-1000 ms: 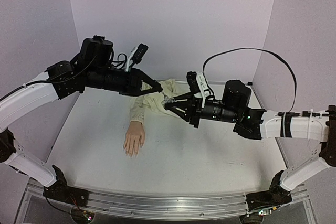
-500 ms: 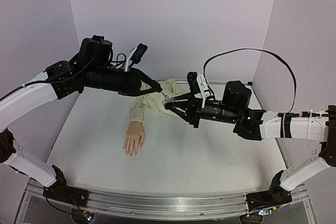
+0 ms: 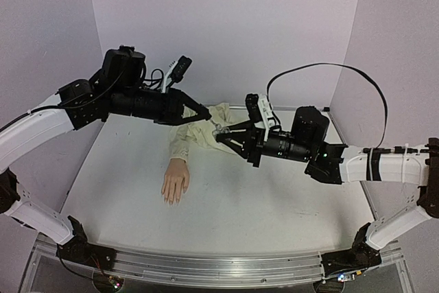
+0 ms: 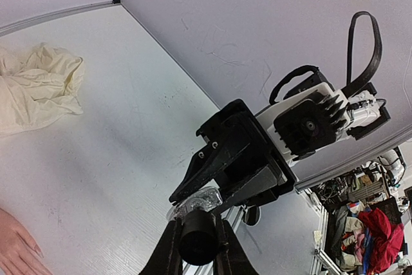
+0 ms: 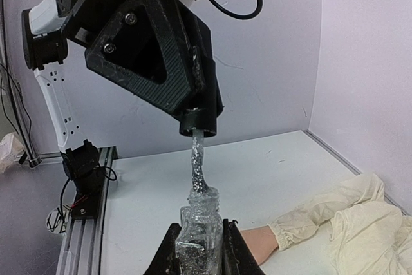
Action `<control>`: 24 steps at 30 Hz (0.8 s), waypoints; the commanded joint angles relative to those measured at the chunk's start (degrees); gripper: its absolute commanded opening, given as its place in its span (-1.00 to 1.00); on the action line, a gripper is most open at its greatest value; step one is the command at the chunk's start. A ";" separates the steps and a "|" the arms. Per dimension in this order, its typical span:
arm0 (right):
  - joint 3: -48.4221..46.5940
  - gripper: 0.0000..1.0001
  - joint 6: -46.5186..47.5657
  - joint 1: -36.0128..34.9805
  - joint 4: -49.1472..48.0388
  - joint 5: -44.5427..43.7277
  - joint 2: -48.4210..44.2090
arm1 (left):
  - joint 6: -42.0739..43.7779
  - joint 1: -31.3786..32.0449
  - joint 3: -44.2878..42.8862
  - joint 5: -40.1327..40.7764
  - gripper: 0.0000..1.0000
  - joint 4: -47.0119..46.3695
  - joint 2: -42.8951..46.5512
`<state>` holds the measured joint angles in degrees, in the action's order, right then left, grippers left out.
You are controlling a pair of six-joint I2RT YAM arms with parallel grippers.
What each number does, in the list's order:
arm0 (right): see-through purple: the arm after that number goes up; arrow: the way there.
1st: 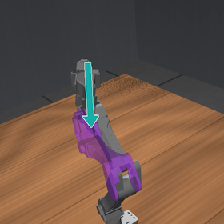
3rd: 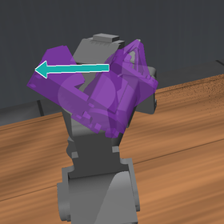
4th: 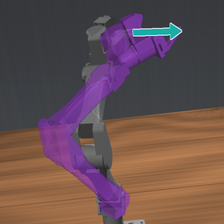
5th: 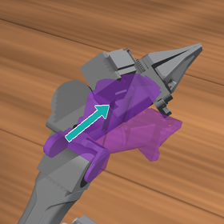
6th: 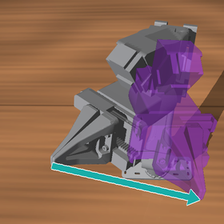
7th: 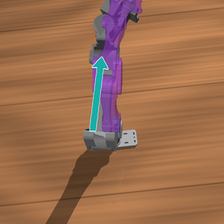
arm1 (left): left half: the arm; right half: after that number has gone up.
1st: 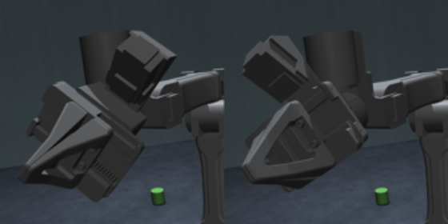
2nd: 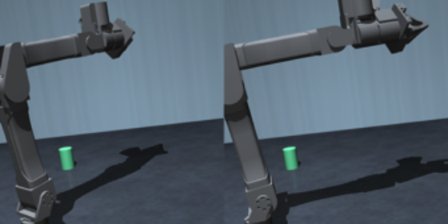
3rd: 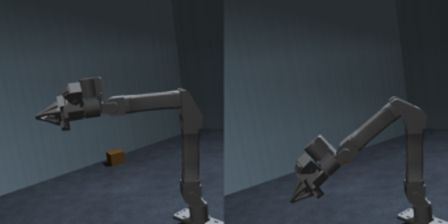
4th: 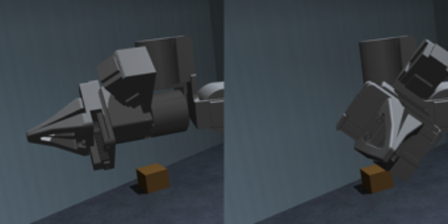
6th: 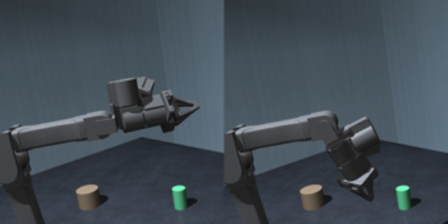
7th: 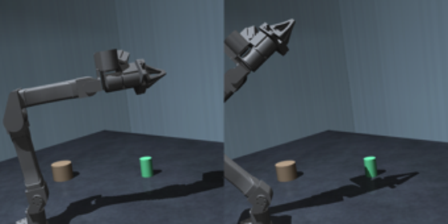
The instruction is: Paint the nails
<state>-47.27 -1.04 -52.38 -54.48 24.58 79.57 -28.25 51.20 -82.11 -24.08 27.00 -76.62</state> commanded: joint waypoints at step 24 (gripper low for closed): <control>10.51 -1.00 2.02 1.35 -6.96 -18.38 -13.97 | -2.32 -0.30 3.04 7.27 -1.00 2.62 4.37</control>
<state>-38.06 -1.04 -52.16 -58.35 12.43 71.18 -28.69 51.20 -80.01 -21.67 27.57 -73.54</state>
